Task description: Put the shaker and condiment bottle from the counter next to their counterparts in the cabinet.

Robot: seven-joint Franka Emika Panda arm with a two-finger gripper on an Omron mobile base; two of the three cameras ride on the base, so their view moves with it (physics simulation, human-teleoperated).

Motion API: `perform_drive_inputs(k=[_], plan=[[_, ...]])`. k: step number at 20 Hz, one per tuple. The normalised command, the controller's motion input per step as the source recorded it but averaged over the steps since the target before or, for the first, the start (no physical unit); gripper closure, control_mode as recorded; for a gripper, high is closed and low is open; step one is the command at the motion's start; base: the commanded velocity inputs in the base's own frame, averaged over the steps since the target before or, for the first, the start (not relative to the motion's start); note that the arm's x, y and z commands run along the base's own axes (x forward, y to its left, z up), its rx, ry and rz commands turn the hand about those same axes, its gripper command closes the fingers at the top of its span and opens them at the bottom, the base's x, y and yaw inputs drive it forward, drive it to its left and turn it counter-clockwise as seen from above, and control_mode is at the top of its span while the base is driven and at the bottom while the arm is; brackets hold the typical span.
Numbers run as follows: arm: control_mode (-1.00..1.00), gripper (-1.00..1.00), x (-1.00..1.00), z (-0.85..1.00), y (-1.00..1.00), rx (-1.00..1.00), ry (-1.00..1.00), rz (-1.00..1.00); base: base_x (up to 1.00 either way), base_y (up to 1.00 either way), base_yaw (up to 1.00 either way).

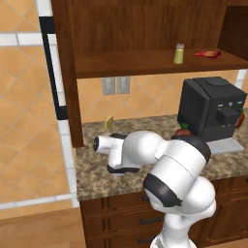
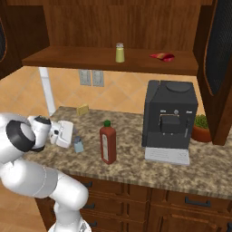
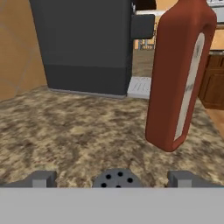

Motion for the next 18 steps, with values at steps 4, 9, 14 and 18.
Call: perform_drive_inputs(k=[4, 9, 14, 18], plan=[[-1.0, -1.0, 0.0, -0.27, 0.0, 0.0, 0.0, 0.0, 0.0, 0.0, 0.0], [-1.0, -1.0, 0.04, -0.12, 0.0, 0.0, 0.0, 0.0, 0.0, 0.0, 0.0], [-1.0, -1.0, 0.02, -0.16, 0.0, 0.0, 0.0, 0.0, 0.0, 0.0, 0.0], [-1.0, -1.0, 0.0, -0.23, 0.0, 0.0, 0.0, 0.0, 0.0, 0.0, 0.0]])
